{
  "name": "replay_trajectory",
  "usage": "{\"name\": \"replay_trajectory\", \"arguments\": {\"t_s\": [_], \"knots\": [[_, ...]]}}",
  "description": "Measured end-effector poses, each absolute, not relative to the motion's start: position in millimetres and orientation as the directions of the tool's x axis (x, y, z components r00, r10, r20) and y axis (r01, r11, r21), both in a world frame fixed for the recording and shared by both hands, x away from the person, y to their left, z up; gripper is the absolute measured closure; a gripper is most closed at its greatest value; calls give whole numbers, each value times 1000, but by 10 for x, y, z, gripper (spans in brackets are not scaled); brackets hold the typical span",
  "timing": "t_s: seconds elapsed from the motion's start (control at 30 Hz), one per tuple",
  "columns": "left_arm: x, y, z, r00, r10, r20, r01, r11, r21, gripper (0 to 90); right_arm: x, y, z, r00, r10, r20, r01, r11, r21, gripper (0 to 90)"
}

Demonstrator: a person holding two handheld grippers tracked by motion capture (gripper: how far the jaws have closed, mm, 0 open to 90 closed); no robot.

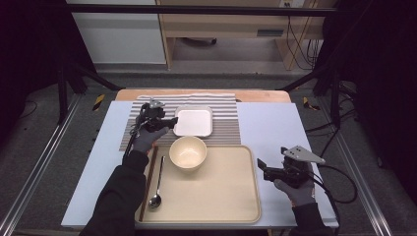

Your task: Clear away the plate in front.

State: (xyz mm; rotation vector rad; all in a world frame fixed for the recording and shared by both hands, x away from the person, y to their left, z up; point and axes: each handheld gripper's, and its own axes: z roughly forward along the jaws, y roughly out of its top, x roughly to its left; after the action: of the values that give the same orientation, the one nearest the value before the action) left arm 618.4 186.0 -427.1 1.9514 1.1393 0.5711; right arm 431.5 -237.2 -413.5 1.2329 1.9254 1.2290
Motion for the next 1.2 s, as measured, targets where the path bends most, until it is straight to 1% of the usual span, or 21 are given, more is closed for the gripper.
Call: {"name": "replay_trajectory", "arguments": {"t_s": [0.43,0.5,0.53,0.57,0.77,0.83,0.93,0.97,1.0,1.13,1.2], "knots": [[6291,1786,-4512,496,868,-11,566,-314,762,485,4317,-2360,-4141,-435,900,32,409,165,897,61],[6301,1772,-4542,497,868,-18,576,-315,754,522,4316,-2350,-4143,-437,899,34,411,165,897,61],[6308,1765,-4558,500,866,-14,579,-322,749,522,4316,-2350,-4143,-437,899,34,411,165,897,61],[6312,1753,-4580,498,867,-17,589,-324,741,548,4318,-2349,-4147,-437,899,33,411,167,896,61],[6340,1751,-4656,503,864,-19,621,-346,703,595,4320,-2350,-4148,-437,899,29,410,170,896,61],[6345,1744,-4673,499,866,-26,630,-342,698,607,4320,-2351,-4148,-436,899,30,411,170,896,61],[6352,1739,-4689,490,871,-39,642,-330,692,647,4325,-2345,-4155,-439,898,29,413,172,894,61],[6355,1744,-4687,488,871,-51,648,-323,690,678,4327,-2342,-4160,-438,898,28,415,174,893,61],[6357,1742,-4688,483,874,-59,653,-314,689,678,4327,-2342,-4160,-438,898,28,415,174,893,61],[6365,1729,-4673,463,884,-69,676,-301,673,726,4328,-2338,-4163,-439,898,26,417,178,891,61],[6373,1727,-4668,442,893,-88,692,-277,666,731,4328,-2337,-4164,-440,898,26,416,178,892,61]]}}
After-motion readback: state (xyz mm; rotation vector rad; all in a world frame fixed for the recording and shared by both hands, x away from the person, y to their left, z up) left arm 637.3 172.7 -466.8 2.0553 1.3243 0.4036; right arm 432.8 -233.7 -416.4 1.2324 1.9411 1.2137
